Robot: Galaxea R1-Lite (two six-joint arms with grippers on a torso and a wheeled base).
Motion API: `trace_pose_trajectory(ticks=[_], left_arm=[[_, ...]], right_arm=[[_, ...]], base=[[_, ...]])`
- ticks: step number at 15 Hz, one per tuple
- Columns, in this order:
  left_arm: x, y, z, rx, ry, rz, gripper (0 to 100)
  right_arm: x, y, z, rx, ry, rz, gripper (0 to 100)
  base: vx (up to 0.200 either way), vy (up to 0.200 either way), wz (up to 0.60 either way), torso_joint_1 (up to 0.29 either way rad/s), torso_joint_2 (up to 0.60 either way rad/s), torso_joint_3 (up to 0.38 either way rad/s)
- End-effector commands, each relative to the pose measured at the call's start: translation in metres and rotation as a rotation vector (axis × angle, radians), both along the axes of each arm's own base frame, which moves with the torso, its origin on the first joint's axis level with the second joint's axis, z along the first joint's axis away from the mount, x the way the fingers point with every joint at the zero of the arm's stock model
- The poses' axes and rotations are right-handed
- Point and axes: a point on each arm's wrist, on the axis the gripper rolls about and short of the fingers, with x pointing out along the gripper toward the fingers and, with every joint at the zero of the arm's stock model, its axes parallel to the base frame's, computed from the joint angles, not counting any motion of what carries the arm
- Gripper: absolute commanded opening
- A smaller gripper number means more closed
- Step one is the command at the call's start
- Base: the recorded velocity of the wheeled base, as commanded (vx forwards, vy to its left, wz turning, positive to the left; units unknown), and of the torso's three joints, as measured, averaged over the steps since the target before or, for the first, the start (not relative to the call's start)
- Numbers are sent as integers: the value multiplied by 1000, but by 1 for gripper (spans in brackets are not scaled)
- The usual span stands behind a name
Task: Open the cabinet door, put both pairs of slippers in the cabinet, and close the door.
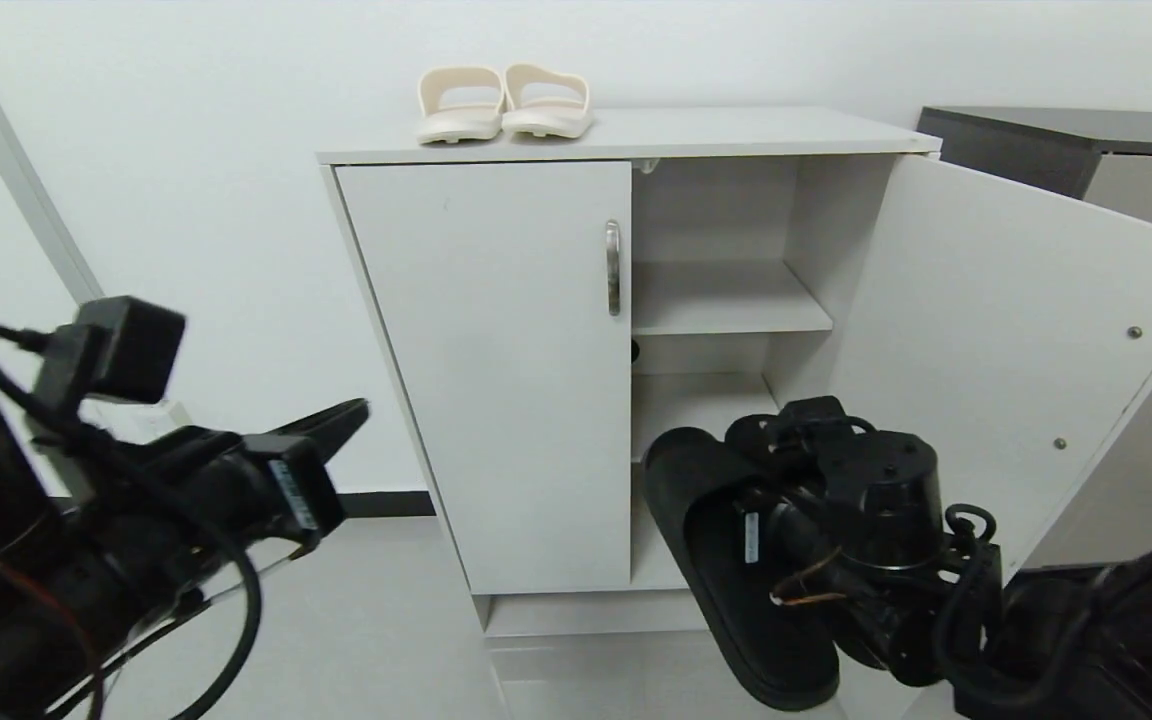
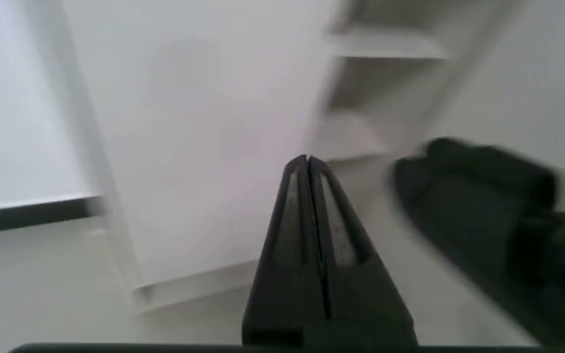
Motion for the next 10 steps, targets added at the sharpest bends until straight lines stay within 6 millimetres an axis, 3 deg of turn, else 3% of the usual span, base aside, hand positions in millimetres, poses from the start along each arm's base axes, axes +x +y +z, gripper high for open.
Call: trace_pose_trajectory(ticks=[1,3,4,5,7,8,10], left_arm=[[-48,46,-7,32,-67,291,0],[-81,75,-20,45,-57,496,0],[-91,79,-26,47,-52,528,0],[-116,86,-44,57,-38,623,0],[-146,89,-70,76,-24,743,0],[-162,86,-88,101,-24,750,0],[-175,83,-106,121,-25,688,0]], right_arm=[[26,11,-18,-24,7,-85,0],[28,11,-21,-32,10,-98,0],[28,11,-22,-34,11,-98,0],[27,13,-23,-38,14,-95,0],[28,14,-26,-43,18,-93,0],[27,14,-26,-44,19,-93,0],[27,14,-27,-45,20,-95,0]], base=[[0,0,0,0,0,0],[0,0,0,0,0,0],[0,0,0,0,0,0],[0,0,0,0,0,0],[0,0,0,0,0,0],[0,0,0,0,0,0],[0,0,0,0,0,0]])
